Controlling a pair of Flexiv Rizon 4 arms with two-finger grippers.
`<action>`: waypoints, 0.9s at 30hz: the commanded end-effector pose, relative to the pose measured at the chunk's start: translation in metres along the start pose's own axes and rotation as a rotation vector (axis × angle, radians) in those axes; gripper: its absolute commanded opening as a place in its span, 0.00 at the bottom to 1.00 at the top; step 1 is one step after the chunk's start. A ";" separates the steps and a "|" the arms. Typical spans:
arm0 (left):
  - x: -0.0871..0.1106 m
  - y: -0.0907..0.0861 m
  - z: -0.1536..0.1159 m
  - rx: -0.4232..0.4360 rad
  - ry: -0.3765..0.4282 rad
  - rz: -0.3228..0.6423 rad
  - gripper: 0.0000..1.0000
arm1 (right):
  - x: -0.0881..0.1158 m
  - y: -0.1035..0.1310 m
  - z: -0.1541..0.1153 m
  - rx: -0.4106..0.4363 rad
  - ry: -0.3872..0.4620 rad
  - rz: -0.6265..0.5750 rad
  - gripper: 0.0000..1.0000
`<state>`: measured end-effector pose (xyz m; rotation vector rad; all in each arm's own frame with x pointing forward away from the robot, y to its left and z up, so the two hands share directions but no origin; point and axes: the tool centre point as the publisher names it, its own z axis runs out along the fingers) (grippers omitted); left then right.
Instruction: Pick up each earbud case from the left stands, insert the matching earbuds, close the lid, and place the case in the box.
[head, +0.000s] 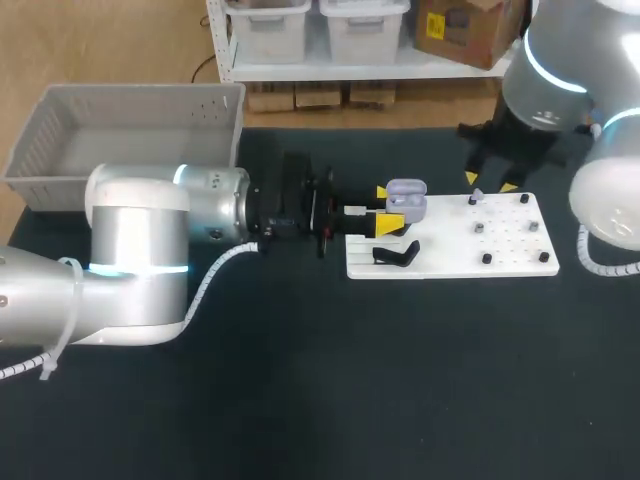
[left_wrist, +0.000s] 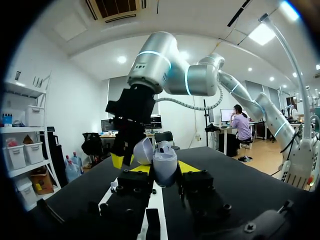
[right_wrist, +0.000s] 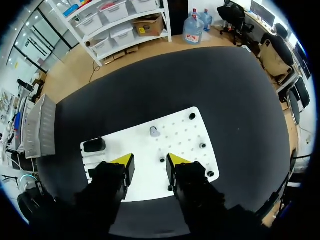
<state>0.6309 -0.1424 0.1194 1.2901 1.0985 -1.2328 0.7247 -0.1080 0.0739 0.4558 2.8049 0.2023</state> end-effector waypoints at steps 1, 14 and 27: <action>0.001 -0.001 0.000 -0.005 -0.001 0.002 0.00 | -0.006 0.000 0.020 -0.011 0.031 -0.007 0.43; 0.001 -0.001 0.000 -0.005 -0.001 0.002 0.00 | -0.013 -0.007 0.042 -0.022 0.067 -0.043 0.45; 0.001 -0.001 0.000 -0.005 -0.001 0.002 0.00 | -0.015 -0.005 0.060 -0.054 0.105 -0.060 0.40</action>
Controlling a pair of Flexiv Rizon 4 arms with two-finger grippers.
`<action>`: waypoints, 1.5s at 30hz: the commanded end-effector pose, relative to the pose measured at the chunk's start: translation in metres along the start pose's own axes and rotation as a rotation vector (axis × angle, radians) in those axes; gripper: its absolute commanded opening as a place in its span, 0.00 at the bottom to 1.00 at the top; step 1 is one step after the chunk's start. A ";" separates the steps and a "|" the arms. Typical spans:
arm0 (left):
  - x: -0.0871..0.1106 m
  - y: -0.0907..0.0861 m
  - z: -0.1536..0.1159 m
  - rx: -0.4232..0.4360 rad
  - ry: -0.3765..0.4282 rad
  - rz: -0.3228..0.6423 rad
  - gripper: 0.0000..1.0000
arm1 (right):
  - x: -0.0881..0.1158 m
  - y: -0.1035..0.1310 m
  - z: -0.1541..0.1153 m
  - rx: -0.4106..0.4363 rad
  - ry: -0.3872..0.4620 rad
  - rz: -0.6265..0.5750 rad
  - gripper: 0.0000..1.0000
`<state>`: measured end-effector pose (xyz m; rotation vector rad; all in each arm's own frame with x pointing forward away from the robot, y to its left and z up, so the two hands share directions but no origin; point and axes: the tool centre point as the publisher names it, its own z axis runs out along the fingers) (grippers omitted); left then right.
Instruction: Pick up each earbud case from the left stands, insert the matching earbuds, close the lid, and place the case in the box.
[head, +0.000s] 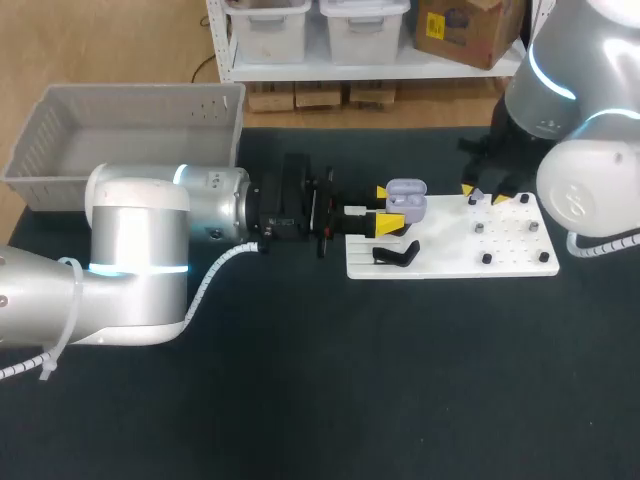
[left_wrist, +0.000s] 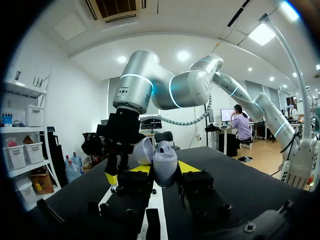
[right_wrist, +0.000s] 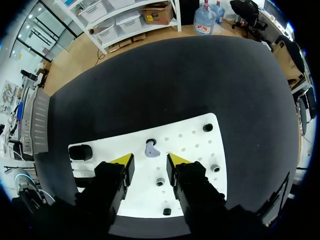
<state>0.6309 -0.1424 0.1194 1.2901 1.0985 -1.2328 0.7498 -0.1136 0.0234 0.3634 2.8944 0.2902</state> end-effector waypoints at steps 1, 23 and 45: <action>0.001 -0.001 0.000 -0.005 -0.001 0.002 0.00 | -0.005 0.002 0.006 -0.004 0.010 -0.005 0.40; 0.001 -0.001 0.000 -0.005 -0.001 0.002 0.00 | -0.003 -0.002 0.009 -0.014 0.027 0.005 0.30; 0.001 -0.001 0.000 -0.005 -0.001 0.002 0.00 | -0.003 -0.003 0.011 -0.001 0.029 0.017 0.00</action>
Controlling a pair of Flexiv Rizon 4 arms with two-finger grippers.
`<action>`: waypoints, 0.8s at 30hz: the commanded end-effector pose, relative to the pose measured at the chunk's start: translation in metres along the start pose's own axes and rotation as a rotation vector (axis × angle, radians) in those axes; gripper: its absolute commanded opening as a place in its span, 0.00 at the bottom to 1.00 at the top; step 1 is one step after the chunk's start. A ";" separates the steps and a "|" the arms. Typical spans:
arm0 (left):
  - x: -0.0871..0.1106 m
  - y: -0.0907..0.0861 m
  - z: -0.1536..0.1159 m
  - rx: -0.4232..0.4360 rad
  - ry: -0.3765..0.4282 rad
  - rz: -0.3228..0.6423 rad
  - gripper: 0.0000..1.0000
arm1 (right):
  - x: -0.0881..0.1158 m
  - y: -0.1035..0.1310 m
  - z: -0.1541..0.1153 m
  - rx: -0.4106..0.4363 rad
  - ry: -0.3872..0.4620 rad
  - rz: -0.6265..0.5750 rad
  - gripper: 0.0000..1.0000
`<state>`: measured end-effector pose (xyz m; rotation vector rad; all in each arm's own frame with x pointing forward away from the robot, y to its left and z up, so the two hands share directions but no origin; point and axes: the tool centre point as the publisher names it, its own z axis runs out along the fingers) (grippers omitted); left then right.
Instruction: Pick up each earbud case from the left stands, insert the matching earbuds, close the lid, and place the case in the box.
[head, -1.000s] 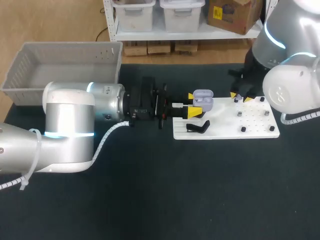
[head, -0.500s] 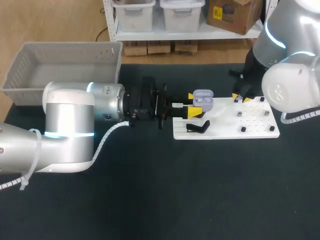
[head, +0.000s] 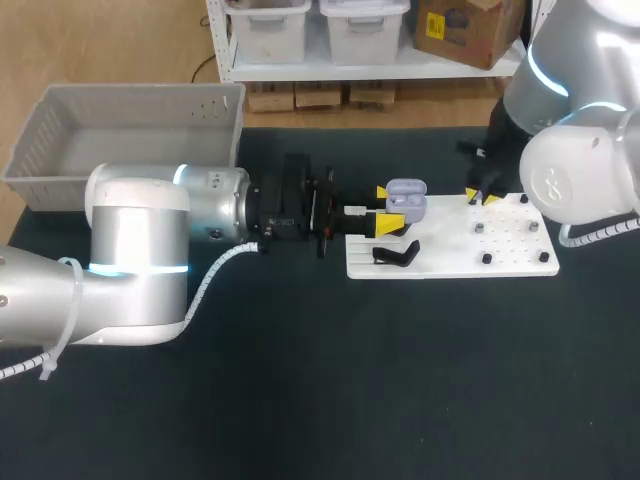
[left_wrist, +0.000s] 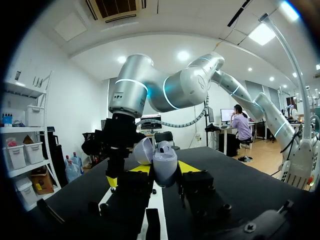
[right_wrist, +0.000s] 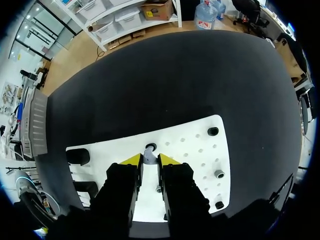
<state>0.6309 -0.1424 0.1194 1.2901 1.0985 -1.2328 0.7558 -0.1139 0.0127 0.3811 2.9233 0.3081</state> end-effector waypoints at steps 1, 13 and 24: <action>0.001 -0.001 0.000 -0.005 -0.001 0.002 0.00 | 0.000 -0.002 -0.001 0.005 -0.004 0.005 0.00; 0.001 -0.001 0.000 -0.005 -0.001 0.002 0.00 | 0.015 0.003 -0.053 -0.003 -0.062 -0.018 0.00; 0.001 -0.001 0.000 -0.005 -0.001 0.002 0.00 | 0.043 0.017 -0.144 0.009 -0.088 -0.100 0.00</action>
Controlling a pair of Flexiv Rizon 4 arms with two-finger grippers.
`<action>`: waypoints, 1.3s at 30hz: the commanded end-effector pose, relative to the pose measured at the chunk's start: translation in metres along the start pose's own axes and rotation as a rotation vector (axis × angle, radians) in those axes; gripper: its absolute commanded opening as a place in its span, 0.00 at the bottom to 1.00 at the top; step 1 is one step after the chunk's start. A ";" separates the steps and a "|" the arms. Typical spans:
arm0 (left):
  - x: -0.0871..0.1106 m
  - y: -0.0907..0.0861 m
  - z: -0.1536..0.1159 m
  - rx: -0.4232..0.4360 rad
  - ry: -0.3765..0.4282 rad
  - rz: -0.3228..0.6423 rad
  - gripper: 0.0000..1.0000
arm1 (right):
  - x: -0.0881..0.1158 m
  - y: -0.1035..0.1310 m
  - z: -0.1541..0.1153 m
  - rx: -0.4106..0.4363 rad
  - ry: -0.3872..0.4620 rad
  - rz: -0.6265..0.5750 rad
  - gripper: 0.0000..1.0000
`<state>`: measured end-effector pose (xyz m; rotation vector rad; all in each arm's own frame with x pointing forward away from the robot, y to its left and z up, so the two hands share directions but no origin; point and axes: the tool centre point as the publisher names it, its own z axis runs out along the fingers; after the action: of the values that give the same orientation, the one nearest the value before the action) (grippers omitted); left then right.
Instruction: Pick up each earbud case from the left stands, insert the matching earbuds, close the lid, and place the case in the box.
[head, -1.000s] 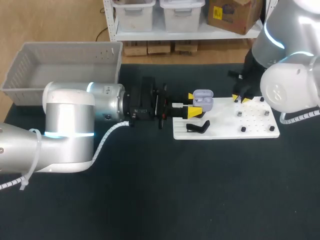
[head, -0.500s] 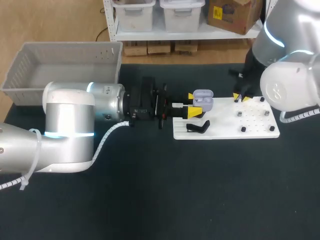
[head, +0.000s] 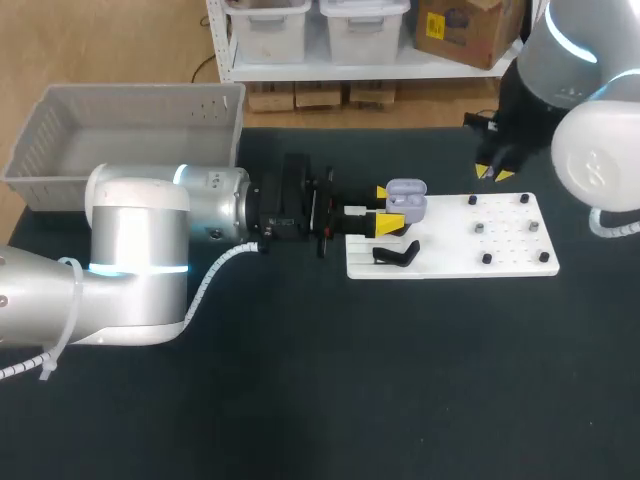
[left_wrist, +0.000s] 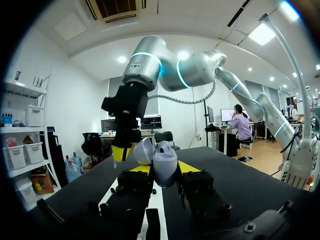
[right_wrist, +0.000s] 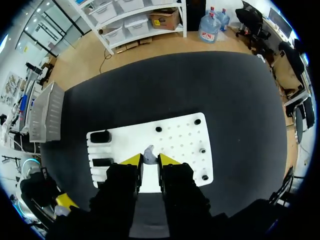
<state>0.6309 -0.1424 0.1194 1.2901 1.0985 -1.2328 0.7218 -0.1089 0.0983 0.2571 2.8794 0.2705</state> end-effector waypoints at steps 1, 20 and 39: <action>0.001 -0.001 0.000 -0.005 -0.001 0.002 0.00 | 0.021 0.004 -0.066 0.009 -0.041 -0.024 0.00; 0.001 -0.001 0.000 -0.005 -0.001 0.002 0.00 | 0.094 0.083 -0.138 -0.001 0.053 -0.333 0.00; 0.001 -0.001 0.000 -0.005 -0.001 0.002 0.00 | 0.113 0.098 -0.125 -0.053 0.166 -0.359 0.00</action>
<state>0.6309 -0.1424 0.1194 1.2901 1.0986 -1.2327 0.5978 -0.0124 0.2126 -0.3050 3.0032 0.3120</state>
